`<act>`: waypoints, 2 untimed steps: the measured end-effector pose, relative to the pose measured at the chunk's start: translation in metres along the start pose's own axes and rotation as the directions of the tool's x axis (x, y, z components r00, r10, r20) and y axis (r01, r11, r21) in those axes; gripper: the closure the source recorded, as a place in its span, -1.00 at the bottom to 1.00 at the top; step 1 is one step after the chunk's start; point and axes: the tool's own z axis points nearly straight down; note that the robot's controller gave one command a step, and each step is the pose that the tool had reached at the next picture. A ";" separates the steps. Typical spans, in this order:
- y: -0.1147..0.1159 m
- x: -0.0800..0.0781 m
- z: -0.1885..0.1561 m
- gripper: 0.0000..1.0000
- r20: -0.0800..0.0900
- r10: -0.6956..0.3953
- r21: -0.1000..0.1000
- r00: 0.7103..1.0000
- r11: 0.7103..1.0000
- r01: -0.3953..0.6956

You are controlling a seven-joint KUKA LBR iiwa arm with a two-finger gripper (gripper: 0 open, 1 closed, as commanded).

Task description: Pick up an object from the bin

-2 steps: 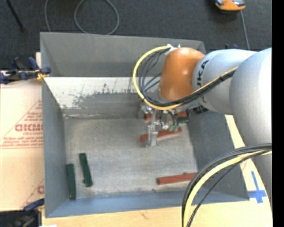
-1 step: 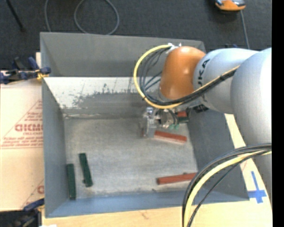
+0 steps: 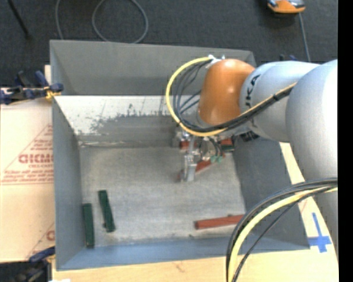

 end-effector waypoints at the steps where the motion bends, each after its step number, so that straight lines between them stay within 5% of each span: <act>1: -0.020 0.015 0.001 -1.00 -0.003 -0.049 -0.014 0.999 0.999 0.049; 2: -0.024 0.020 0.001 -1.00 -0.005 -0.043 -0.017 0.999 0.999 0.042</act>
Offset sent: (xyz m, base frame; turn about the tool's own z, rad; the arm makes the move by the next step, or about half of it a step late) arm -0.0162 -0.0277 -0.0022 -0.0427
